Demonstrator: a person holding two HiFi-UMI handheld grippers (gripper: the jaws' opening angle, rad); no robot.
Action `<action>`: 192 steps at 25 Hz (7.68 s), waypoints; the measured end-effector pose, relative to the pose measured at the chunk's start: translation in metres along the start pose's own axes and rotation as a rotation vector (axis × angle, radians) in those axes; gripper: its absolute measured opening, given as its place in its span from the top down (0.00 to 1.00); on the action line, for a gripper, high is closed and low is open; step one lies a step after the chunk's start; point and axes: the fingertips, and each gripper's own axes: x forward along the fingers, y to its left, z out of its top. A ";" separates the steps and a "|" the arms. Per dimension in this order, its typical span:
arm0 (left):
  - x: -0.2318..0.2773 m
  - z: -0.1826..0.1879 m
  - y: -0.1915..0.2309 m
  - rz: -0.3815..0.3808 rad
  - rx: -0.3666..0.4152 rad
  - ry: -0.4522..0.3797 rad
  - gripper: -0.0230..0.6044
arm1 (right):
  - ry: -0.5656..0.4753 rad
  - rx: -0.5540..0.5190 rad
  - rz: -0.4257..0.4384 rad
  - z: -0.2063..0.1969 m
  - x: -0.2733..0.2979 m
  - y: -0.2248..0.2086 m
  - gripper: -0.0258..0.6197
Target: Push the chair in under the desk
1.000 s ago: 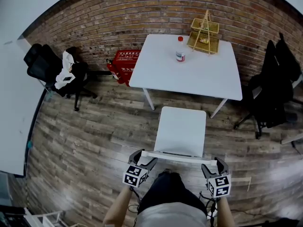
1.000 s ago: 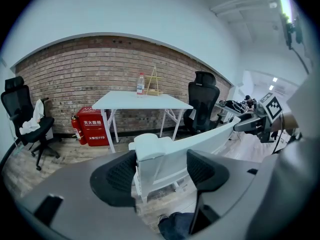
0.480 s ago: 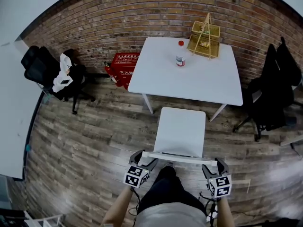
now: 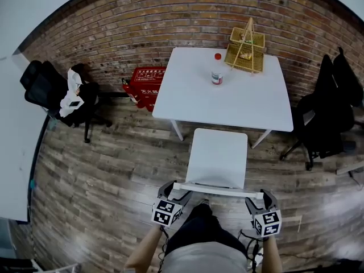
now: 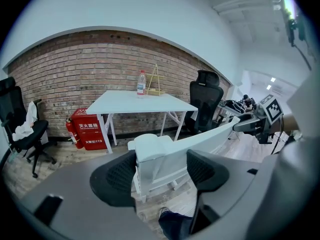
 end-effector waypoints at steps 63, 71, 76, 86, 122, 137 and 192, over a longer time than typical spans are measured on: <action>0.102 0.095 0.045 0.023 -0.022 0.015 0.45 | 0.042 -0.003 0.012 0.081 0.089 -0.095 0.51; 0.111 0.105 0.054 0.022 -0.022 0.010 0.45 | 0.028 0.001 0.008 0.093 0.102 -0.101 0.51; 0.119 0.112 0.062 0.018 -0.023 0.016 0.45 | 0.044 0.006 -0.001 0.097 0.112 -0.106 0.51; 0.135 0.129 0.076 0.014 -0.017 0.010 0.45 | 0.060 0.014 0.007 0.113 0.129 -0.116 0.51; 0.174 0.168 0.103 0.006 -0.015 0.016 0.45 | 0.059 0.017 0.001 0.149 0.168 -0.145 0.51; 0.193 0.180 0.108 0.025 -0.020 0.024 0.45 | 0.075 0.013 0.013 0.160 0.182 -0.165 0.51; 0.208 0.197 0.127 -0.014 -0.093 0.014 0.45 | 0.060 -0.049 -0.004 0.184 0.195 -0.177 0.49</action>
